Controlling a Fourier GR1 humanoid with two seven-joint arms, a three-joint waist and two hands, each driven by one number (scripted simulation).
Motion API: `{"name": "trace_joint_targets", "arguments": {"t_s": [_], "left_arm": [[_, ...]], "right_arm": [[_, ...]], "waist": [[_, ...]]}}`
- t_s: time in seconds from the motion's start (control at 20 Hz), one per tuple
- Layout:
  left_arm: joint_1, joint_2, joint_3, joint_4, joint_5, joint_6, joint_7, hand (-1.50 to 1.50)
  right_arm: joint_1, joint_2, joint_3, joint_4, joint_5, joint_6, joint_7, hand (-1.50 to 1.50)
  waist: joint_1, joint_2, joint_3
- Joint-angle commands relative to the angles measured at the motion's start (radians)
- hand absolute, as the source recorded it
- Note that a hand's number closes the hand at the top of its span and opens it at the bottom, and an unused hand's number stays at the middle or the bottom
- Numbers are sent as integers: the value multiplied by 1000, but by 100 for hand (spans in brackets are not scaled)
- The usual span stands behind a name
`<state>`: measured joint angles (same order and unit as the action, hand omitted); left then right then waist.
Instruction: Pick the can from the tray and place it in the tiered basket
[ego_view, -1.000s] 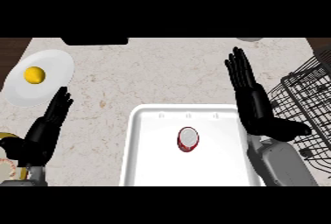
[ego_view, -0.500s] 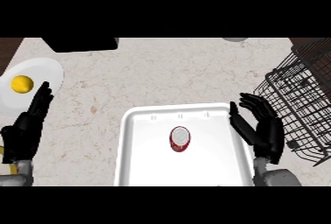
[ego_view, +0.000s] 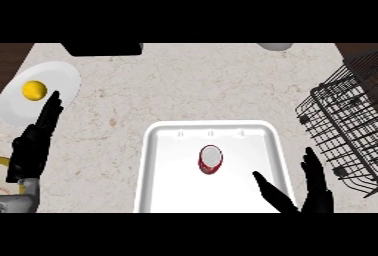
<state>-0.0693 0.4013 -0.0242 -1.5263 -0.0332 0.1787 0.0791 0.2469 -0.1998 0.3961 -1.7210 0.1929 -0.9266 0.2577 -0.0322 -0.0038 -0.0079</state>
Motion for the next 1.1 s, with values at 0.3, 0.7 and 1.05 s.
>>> {"name": "trace_joint_targets", "arguments": {"t_s": [0.3,0.7,1.05], "left_arm": [[-66,-6,-13,39,-7,-21,-6,0],[-54,-37,-41,39,-30,-10,-8,0],[-65,-44,-53,27,-54,0,19,0]], "right_arm": [[-40,-276,136,-188,220,326,567,-150],[-344,-253,65,-333,286,598,1148,-150],[-463,-107,59,-164,251,714,1228,-150]], "waist": [[45,13,-6],[61,6,-1],[53,3,3]]}}
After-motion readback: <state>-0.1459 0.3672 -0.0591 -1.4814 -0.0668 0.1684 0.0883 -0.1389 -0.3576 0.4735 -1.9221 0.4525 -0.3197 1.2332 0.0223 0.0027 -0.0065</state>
